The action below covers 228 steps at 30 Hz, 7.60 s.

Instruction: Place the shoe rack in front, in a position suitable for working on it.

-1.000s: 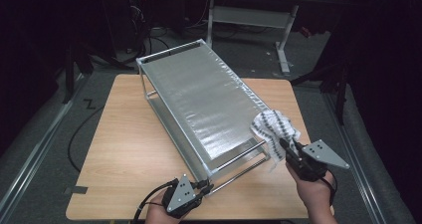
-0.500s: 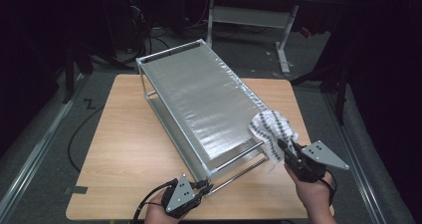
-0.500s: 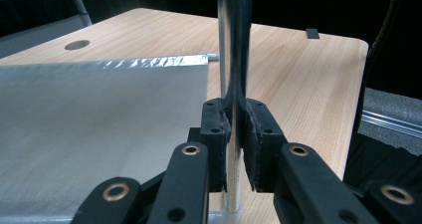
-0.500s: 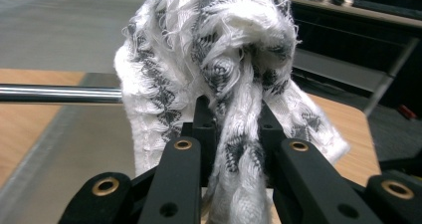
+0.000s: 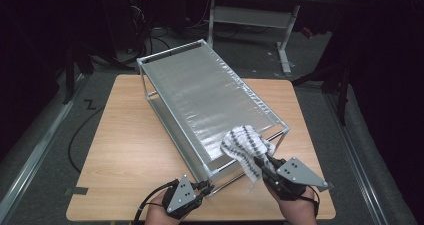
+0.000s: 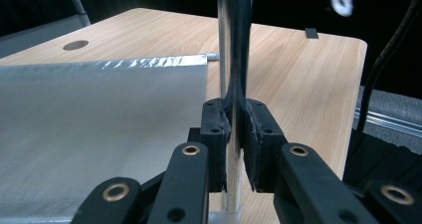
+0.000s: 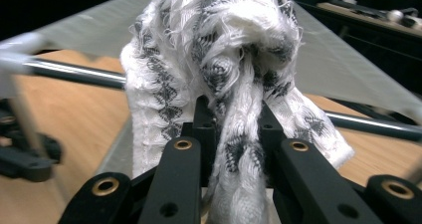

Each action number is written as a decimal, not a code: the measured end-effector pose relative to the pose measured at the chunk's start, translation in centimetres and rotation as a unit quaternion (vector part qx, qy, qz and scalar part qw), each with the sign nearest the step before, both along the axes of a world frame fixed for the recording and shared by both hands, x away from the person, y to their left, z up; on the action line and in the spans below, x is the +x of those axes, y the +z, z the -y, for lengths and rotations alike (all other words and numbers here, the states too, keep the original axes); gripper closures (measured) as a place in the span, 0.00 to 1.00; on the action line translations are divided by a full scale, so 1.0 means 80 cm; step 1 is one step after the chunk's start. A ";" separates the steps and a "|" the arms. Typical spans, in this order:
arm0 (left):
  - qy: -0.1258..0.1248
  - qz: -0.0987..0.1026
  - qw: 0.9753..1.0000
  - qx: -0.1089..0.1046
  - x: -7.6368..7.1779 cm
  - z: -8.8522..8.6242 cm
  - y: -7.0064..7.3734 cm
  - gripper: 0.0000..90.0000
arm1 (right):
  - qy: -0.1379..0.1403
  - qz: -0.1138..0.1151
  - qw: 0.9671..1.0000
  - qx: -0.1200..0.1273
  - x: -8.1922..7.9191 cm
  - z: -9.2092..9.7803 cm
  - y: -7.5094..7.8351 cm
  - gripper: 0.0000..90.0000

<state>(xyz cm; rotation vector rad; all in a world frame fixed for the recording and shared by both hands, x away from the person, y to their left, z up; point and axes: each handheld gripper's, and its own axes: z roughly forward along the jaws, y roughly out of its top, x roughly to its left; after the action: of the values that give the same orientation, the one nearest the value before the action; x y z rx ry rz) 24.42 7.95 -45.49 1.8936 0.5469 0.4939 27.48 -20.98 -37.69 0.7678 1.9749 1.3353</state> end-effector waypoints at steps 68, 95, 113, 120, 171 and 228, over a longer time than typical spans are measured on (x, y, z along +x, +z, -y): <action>0.017 -0.011 0.997 0.071 -0.002 0.001 -0.021 0.88 | -0.112 -0.084 0.990 0.004 0.065 0.084 -0.049 0.87; 0.012 -0.022 0.999 0.044 -0.001 0.007 -0.023 0.88 | -0.010 -0.052 0.999 0.012 0.008 0.019 -0.026 0.87; 0.013 -0.020 0.999 0.045 -0.001 0.008 -0.024 0.88 | 0.106 -0.051 0.993 0.003 -0.034 -0.061 -0.029 0.87; 0.013 -0.017 0.999 0.050 -0.001 0.007 -0.024 0.88 | 0.108 -0.045 0.993 -0.002 -0.036 -0.065 -0.029 0.87; 0.011 -0.024 0.998 0.052 -0.005 0.001 -0.022 0.88 | -0.098 -0.063 0.992 0.056 0.056 0.075 -0.029 0.85; 0.008 -0.028 0.998 0.048 -0.002 -0.001 -0.023 0.88 | 0.044 -0.063 0.997 0.010 -0.007 -0.013 -0.041 0.83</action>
<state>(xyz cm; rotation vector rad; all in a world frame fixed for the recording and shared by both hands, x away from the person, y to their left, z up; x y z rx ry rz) 24.24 8.00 -47.29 2.0002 0.5852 0.4858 26.94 -19.92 -40.96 0.8014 2.1187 1.3897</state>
